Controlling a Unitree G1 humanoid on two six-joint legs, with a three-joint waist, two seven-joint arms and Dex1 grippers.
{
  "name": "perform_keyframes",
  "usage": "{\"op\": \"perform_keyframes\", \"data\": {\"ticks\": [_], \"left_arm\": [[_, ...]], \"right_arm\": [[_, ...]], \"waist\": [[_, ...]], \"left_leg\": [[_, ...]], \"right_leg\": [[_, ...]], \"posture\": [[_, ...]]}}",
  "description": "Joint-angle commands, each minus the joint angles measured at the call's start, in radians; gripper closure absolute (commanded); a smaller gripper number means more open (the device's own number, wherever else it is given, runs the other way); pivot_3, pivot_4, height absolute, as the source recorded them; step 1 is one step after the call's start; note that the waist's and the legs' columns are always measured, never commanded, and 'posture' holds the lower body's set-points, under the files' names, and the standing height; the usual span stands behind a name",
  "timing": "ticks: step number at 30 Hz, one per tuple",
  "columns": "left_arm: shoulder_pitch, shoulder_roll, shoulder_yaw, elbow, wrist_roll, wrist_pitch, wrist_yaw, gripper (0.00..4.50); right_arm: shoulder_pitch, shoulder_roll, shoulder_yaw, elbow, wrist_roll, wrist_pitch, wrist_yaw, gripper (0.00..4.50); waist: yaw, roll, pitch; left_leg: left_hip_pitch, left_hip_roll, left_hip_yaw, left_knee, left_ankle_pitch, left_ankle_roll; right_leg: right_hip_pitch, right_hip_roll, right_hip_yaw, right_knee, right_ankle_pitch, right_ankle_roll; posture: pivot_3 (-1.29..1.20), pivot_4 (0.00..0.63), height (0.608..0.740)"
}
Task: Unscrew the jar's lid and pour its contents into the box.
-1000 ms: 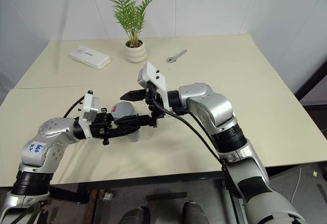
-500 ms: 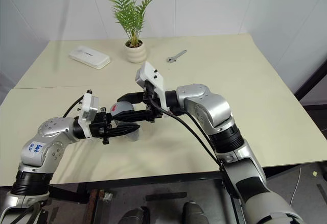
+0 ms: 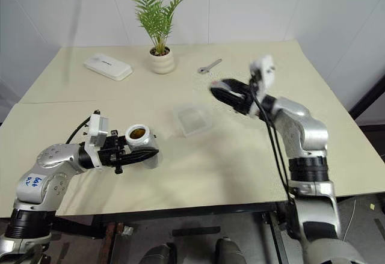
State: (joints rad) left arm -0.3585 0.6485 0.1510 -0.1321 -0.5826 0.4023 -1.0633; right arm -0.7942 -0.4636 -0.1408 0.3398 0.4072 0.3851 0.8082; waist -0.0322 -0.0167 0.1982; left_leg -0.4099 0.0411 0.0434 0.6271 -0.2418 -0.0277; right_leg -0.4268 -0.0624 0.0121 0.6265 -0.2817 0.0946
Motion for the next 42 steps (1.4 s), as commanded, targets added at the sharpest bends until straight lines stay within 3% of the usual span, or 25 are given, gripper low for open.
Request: {"op": "perform_keyframes", "data": {"ticks": [1,5,9,14,15,19,24,29,37,42], "left_arm": [[-0.02,0.001,0.025,0.012,-0.017,-0.017,-0.001,2.59],[-0.058,-0.018,0.008,0.043,-0.016,-0.017,-0.003,2.59],[-0.09,-0.025,-0.005,0.075,-0.005,-0.018,-0.01,2.59],[-0.132,-0.019,-0.009,0.127,-0.002,-0.018,-0.028,2.59],[-0.141,-0.022,-0.008,0.134,-0.005,-0.016,-0.026,2.59],[-0.18,-0.035,-0.003,0.168,0.001,-0.021,-0.01,2.59],[-0.276,-0.048,-0.004,0.277,0.07,-0.081,0.05,2.59],[-0.487,-0.055,-0.093,0.523,0.266,-0.144,0.164,2.59],[-0.718,-0.137,-0.222,0.803,0.527,-0.36,0.347,2.59],[-0.824,-0.104,-0.467,0.943,0.996,-0.724,0.815,2.59]], "right_arm": [[0.023,-0.024,-0.011,0.14,-0.091,-0.247,-0.006,1.9],[0.045,-0.005,0.008,0.348,-0.184,-0.435,-0.057,1.9],[0.047,0.022,0.009,0.428,-0.186,-0.473,-0.027,1.9],[0.043,0.02,-0.005,0.481,-0.183,-0.497,-0.016,0.33],[0.041,0.014,-0.009,0.477,-0.182,-0.502,-0.016,0.02],[0.049,-0.015,-0.019,0.386,-0.151,-0.46,0.03,0.02],[0.094,-0.076,0.024,0.081,-0.066,-0.266,0.173,0.02],[0.09,-0.148,0.062,-0.246,0.075,0.073,0.239,0.02],[0.158,-0.171,0.056,-0.47,0.125,0.215,0.184,0.02],[0.223,-0.174,0.024,-0.515,0.136,0.238,0.128,0.02]], "waist": [[-0.006,0.0,0.0],[-0.012,0.0,0.0],[-0.023,0.0,0.0],[-0.024,0.0,0.0],[-0.024,0.0,0.0],[-0.023,0.0,0.0],[-0.021,0.0,0.0],[-0.016,0.0,0.0],[0.008,-0.001,0.001],[0.016,-0.003,0.001]], "left_leg": [[0.001,0.0,0.001,0.0,0.0,0.0],[0.003,0.002,0.004,0.0,0.0,0.0],[0.004,0.002,0.007,0.001,0.0,-0.001],[0.004,0.002,0.011,0.001,0.0,0.0],[0.004,0.002,0.011,0.002,0.0,0.0],[0.004,0.002,0.012,0.002,0.0,0.0],[0.005,0.002,0.013,0.002,0.0,0.0],[0.005,0.004,0.013,0.004,0.0,-0.001],[0.003,0.004,0.015,0.004,-0.002,0.0],[0.001,0.004,0.017,0.004,-0.004,0.002]], "right_leg": [[0.0,0.001,0.002,0.001,0.0,0.0],[0.0,0.003,0.005,0.002,0.0,0.001],[0.0,0.005,0.011,0.002,0.002,0.003],[-0.001,0.006,0.017,0.002,0.003,0.005],[-0.001,0.006,0.017,0.002,0.003,0.005],[-0.001,0.006,0.019,0.002,0.004,0.006],[-0.001,0.007,0.02,0.002,0.004,0.007],[-0.002,0.008,0.02,0.003,0.005,0.006],[-0.003,0.01,0.021,0.0,0.005,0.006],[-0.004,0.009,0.022,-0.003,0.005,0.007]], "posture": [[0.0,0.15,0.74],[0.0,0.15,0.74],[0.0,0.15,0.74],[0.0,0.15,0.74],[0.0,0.15,0.74],[0.0,0.15,0.74],[0.0,0.15,0.74],[0.0,0.15,0.74],[0.0,0.15,0.74],[0.0,0.15,0.74]]}}
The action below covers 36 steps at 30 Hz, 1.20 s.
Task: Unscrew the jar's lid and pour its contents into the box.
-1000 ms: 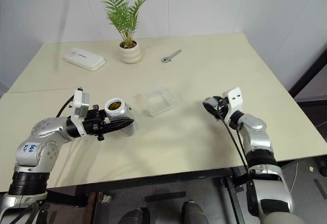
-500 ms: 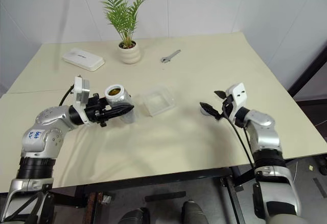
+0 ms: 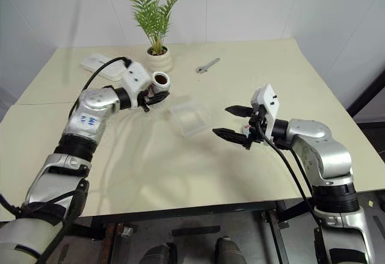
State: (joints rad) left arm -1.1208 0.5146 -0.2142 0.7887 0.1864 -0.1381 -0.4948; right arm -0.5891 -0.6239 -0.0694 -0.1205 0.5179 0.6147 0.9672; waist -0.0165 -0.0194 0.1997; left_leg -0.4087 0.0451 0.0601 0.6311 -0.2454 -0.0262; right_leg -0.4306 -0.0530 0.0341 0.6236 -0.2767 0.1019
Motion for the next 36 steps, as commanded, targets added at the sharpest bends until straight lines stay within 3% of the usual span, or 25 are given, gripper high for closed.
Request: {"op": "perform_keyframes", "data": {"ticks": [1,4,8,14,20,27,33,36], "left_arm": [[-0.082,0.044,-0.164,0.033,0.338,-0.225,0.359,2.59],[-0.143,0.071,-0.344,0.046,0.648,-0.278,0.694,2.59],[-0.192,0.081,-0.553,0.062,0.985,-0.187,1.029,2.59],[-0.213,0.025,-0.665,0.166,1.146,-0.061,1.197,2.59],[-0.211,-0.01,-0.699,0.196,1.185,-0.017,1.237,2.59],[-0.189,0.022,-0.646,0.135,1.12,-0.046,1.192,2.59],[-0.134,0.137,-0.511,0.023,0.964,-0.15,1.055,2.59],[-0.085,0.164,-0.374,0.018,0.764,-0.221,0.909,2.59]], "right_arm": [[0.028,-0.009,-0.056,-0.064,0.031,0.014,-0.045,0.02],[0.062,0.007,-0.083,-0.096,0.053,0.034,-0.091,0.02],[0.102,0.018,-0.096,-0.133,0.072,0.044,-0.13,0.02],[0.128,0.022,-0.11,-0.155,0.102,0.046,-0.164,0.02],[0.155,0.016,-0.111,-0.165,0.121,0.038,-0.161,0.02],[0.16,0.018,-0.103,-0.151,0.125,0.03,-0.154,0.02],[0.154,0.015,-0.09,-0.137,0.121,0.023,-0.132,0.02],[0.148,0.014,-0.085,-0.127,0.115,0.018,-0.122,0.02]], "waist": [[0.0,0.0,0.0],[0.002,-0.001,0.001],[0.007,-0.001,0.001],[0.011,-0.002,0.001],[0.017,-0.002,0.001],[0.016,-0.002,0.001],[0.013,-0.002,0.001],[0.014,-0.002,0.001]], "left_leg": [[0.0,0.0,0.001,0.0,-0.001,0.0],[0.0,0.0,0.004,0.0,-0.002,0.001],[0.0,0.0,0.005,0.0,-0.003,0.002],[-0.001,0.0,0.008,0.001,-0.003,0.002],[-0.005,0.0,0.008,0.003,-0.003,0.001],[-0.009,0.0,0.008,0.007,-0.003,0.001],[-0.01,0.001,0.008,0.01,-0.003,0.001],[-0.01,0.001,0.008,0.014,-0.003,0.002]], "right_leg": [[0.0,0.0,0.001,-0.001,0.0,0.0],[-0.002,0.0,0.003,-0.001,0.0,0.001],[-0.002,0.0,0.004,-0.001,0.0,0.002],[-0.006,0.001,0.005,0.003,0.0,0.002],[-0.009,0.001,0.006,0.003,0.0,0.002],[-0.013,0.001,0.006,0.006,0.0,0.002],[-0.013,0.001,0.006,0.008,0.0,0.002],[-0.013,0.001,0.006,0.012,0.0,0.002]], "posture": [[0.0,0.15,0.74],[0.0,0.15,0.74],[0.0,0.15,0.74],[0.0,0.15,0.74],[0.0,0.15,0.74],[0.0,0.15,0.74],[0.0,0.15,0.74],[0.0,0.15,0.74]]}}
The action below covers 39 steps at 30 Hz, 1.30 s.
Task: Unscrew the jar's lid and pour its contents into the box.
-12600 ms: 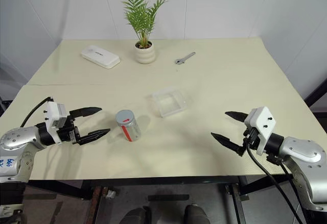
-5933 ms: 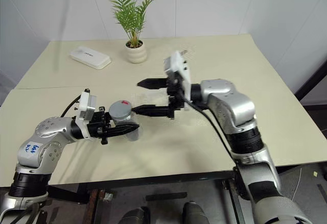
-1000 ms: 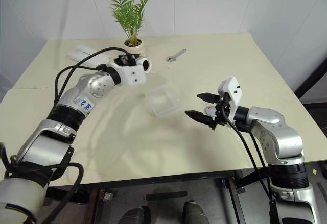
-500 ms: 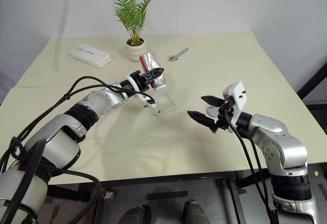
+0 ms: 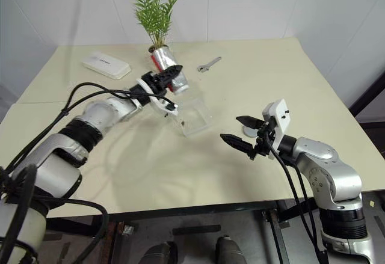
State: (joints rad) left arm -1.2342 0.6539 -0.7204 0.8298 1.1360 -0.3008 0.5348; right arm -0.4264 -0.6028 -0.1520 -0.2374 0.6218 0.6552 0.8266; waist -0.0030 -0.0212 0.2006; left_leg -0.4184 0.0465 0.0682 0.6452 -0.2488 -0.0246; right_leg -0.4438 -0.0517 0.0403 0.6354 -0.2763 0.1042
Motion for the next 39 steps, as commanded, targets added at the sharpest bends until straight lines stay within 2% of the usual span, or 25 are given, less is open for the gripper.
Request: {"op": "perform_keyframes", "data": {"ticks": [1,4,7,10,13,15,17,26,35,39], "left_arm": [[0.053,0.017,0.196,-0.003,-0.298,-0.086,-0.215,2.59],[0.146,-0.052,0.437,0.035,-0.709,-0.029,-0.599,2.59],[0.226,-0.098,0.676,0.006,-1.023,0.198,-0.844,2.59],[0.285,-0.108,0.883,-0.037,-1.234,0.387,-0.882,2.59],[0.339,-0.106,1.052,-0.075,-1.39,0.471,-0.882,2.59],[0.372,-0.085,1.131,-0.063,-1.432,0.479,-0.847,2.59],[0.387,-0.07,1.157,-0.053,-1.436,0.482,-0.821,2.59],[0.5,-0.003,1.18,-0.024,-1.411,0.351,-0.845,2.59],[0.574,0.0,1.185,0.037,-1.413,0.274,-0.863,2.59],[0.604,-0.005,1.196,0.015,-1.425,0.263,-0.86,1.26]], "right_arm": [[-0.018,-0.007,0.001,-0.004,0.008,-0.025,0.022,0.02],[-0.027,-0.005,0.01,0.01,0.0,-0.034,0.031,0.02],[-0.035,-0.005,0.026,0.02,-0.01,-0.048,0.041,0.02],[-0.043,-0.019,0.037,0.034,-0.031,-0.081,0.065,0.02],[-0.05,-0.036,0.061,0.066,-0.082,-0.147,0.107,0.02],[-0.072,-0.024,0.073,0.11,-0.112,-0.202,0.118,0.02],[-0.09,-0.008,0.075,0.142,-0.121,-0.232,0.118,0.02],[-0.155,0.031,0.091,0.268,-0.17,-0.356,0.152,0.02],[-0.197,0.071,0.102,0.309,-0.181,-0.413,0.172,0.02],[-0.204,0.062,0.097,0.291,-0.158,-0.4,0.217,0.0]], "waist": [[0.001,0.0,0.0],[0.001,0.0,0.0],[-0.002,0.0,0.0],[-0.012,0.0,0.0],[-0.022,0.0,0.0],[-0.026,-0.002,-0.001],[-0.03,-0.002,-0.001],[-0.025,-0.004,-0.002],[-0.026,-0.005,-0.003],[-0.028,-0.006,-0.003]], "left_leg": [[0.0,0.0,0.0,0.002,0.0,0.0],[-0.001,0.0,0.0,0.006,0.0,0.001],[0.0,0.001,0.0,0.009,0.0,0.001],[0.0,0.002,-0.001,0.011,0.0,0.001],[-0.001,0.002,-0.003,0.012,0.0,0.001],[-0.001,0.002,-0.003,0.013,0.0,0.001],[0.0,0.002,-0.002,0.014,0.001,0.001],[0.0,0.003,-0.001,0.014,0.002,0.0],[0.001,0.004,-0.001,0.013,0.002,0.0],[0.002,0.004,0.002,0.013,0.002,0.0]], "right_leg": [[0.0,0.0,0.0,0.001,0.0,0.0],[0.0,0.0,0.0,0.004,0.001,0.0],[0.0,0.0,0.0,0.008,0.001,-0.001],[0.0,0.003,0.001,0.01,0.002,-0.001],[0.0,0.003,0.001,0.012,0.002,-0.001],[0.0,0.003,0.001,0.012,0.002,0.0],[0.001,0.003,0.002,0.013,0.003,0.0],[0.001,0.004,0.002,0.011,0.007,-0.001],[0.001,0.004,0.002,0.011,0.009,-0.002],[0.001,0.004,0.003,0.011,0.009,-0.003]], "posture": [[0.0,0.15,0.74],[0.0,0.15,0.74],[0.0,0.15,0.74],[0.0,0.15,0.74],[0.0,0.15,0.74],[0.0,0.15,0.74],[0.0,0.15,0.74],[0.0,0.15,0.74],[0.0,0.15,0.74],[0.0,0.15,0.74]]}}
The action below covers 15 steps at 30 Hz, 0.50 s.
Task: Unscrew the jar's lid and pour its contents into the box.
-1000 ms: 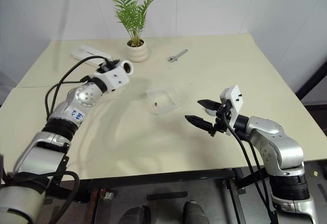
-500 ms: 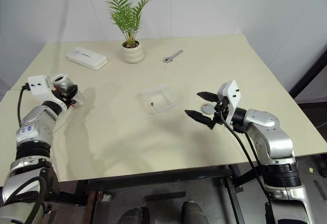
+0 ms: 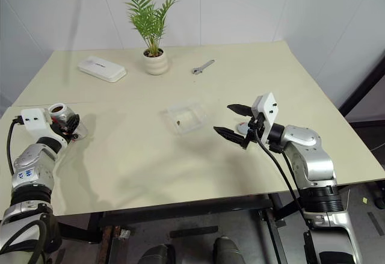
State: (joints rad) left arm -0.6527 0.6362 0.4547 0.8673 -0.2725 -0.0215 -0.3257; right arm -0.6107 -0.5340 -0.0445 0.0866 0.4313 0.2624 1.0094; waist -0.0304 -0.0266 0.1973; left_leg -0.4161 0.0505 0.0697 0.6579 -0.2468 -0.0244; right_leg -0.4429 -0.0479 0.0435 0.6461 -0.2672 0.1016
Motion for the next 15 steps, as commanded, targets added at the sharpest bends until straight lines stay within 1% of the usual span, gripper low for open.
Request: {"op": "perform_keyframes", "data": {"ticks": [1,2,4,6,9,13,14,15], "left_arm": [[0.038,0.012,0.02,-0.044,-0.018,-0.017,-0.003,0.97],[0.057,0.013,0.018,-0.069,-0.02,-0.014,-0.012,0.59],[0.097,0.016,0.014,-0.125,-0.022,-0.008,-0.024,0.01],[0.157,0.02,0.018,-0.211,-0.039,0.013,-0.055,0.01],[0.295,0.045,0.03,-0.375,-0.074,0.069,-0.138,0.01],[0.473,0.09,0.073,-0.521,-0.09,0.097,-0.203,0.01],[0.525,0.109,0.081,-0.561,-0.086,0.092,-0.231,0.01],[0.584,0.142,0.073,-0.592,-0.03,0.039,-0.246,0.01]], "right_arm": [[-0.019,-0.018,-0.013,-0.047,0.045,-0.001,0.058,0.0],[-0.019,-0.028,-0.015,-0.06,0.054,0.005,0.08,0.0],[-0.019,-0.047,-0.014,-0.083,0.065,0.012,0.115,0.0],[-0.018,-0.068,-0.017,-0.109,0.076,0.019,0.143,0.0],[-0.009,-0.099,-0.031,-0.149,0.094,0.022,0.177,0.0],[0.008,-0.127,-0.035,-0.165,0.104,0.022,0.201,0.0],[0.016,-0.133,-0.039,-0.167,0.109,0.021,0.209,0.0],[0.024,-0.138,-0.044,-0.168,0.114,0.018,0.214,0.0]], "waist": [[0.0,0.0,0.0],[0.0,0.0,0.0],[0.001,0.0,0.0],[0.002,0.0,0.0],[-0.001,-0.001,0.0],[-0.004,-0.004,-0.002],[-0.004,-0.004,-0.002],[-0.004,-0.004,-0.003]], "left_leg": [[0.0,0.0,0.0,-0.001,0.0,0.0],[0.0,0.001,0.0,-0.001,0.0,0.0],[0.0,0.001,0.0,-0.002,0.0,0.0],[0.0,0.001,0.0,-0.002,0.0,0.0],[0.001,0.002,0.002,-0.004,0.0,0.0],[0.008,0.004,0.007,-0.01,-0.001,-0.001],[0.009,0.005,0.007,-0.01,-0.001,-0.002],[0.01,0.006,0.007,-0.011,-0.001,-0.002]], "right_leg": [[0.0,0.0,0.0,0.0,0.0,0.0],[0.0,0.001,0.0,-0.001,0.0,0.0],[0.0,0.001,0.0,-0.001,0.0,0.0],[0.0,0.001,0.0,-0.002,0.0,0.0],[0.0,0.0,0.001,-0.003,0.0,-0.001],[0.001,0.001,0.003,-0.003,-0.002,-0.005],[0.001,0.001,0.003,-0.003,-0.003,-0.006],[0.001,0.002,0.003,-0.003,-0.003,-0.008]], "posture": [[0.0,0.15,0.74],[0.0,0.15,0.74],[0.0,0.15,0.74],[0.0,0.15,0.74],[0.0,0.15,0.74],[0.0,0.15,0.74],[0.0,0.15,0.74],[0.0,0.15,0.74]]}}
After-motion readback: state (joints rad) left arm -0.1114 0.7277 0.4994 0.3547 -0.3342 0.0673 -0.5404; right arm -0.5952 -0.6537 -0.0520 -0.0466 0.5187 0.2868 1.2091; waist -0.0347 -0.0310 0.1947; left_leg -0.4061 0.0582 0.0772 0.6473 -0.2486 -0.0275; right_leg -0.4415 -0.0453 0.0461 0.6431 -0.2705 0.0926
